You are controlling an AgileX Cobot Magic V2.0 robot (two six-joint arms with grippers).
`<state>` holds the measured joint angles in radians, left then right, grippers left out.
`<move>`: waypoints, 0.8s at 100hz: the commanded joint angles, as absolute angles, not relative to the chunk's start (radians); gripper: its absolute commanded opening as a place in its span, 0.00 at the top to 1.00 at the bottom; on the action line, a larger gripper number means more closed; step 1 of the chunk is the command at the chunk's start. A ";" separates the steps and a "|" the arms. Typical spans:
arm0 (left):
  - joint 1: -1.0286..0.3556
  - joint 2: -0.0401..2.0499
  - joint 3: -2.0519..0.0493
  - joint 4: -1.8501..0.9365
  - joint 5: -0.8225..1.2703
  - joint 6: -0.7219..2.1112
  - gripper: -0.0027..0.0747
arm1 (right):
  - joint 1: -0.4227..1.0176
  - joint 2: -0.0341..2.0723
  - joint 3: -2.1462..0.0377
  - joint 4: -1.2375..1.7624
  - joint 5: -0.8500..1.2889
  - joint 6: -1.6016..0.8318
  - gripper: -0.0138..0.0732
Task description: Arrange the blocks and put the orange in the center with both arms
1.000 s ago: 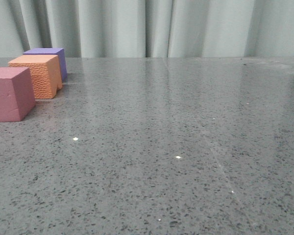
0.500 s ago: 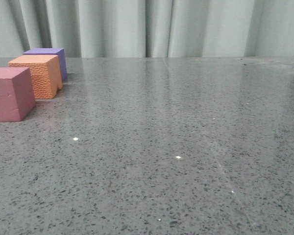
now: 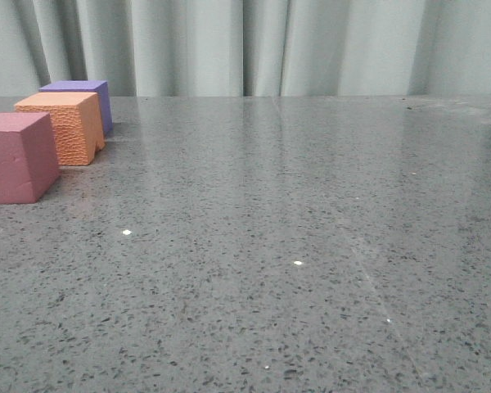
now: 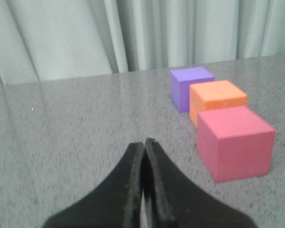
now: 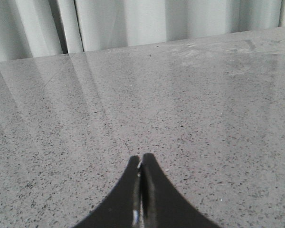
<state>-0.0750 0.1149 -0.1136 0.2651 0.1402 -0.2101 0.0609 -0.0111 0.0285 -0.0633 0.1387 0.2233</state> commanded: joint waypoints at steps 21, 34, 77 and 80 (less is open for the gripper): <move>-0.010 0.034 0.051 0.186 -0.062 -0.208 0.98 | 0.055 -0.031 0.014 -0.064 0.053 0.216 0.92; -0.010 0.034 0.051 0.189 -0.035 -0.208 0.98 | 0.055 -0.031 0.014 -0.064 0.053 0.216 0.92; -0.010 0.034 0.051 0.235 -0.080 -0.208 0.98 | 0.055 -0.031 0.014 -0.064 0.053 0.216 0.92; -0.010 0.034 0.051 0.235 -0.084 -0.208 0.98 | 0.055 -0.031 0.014 -0.064 0.053 0.216 0.92</move>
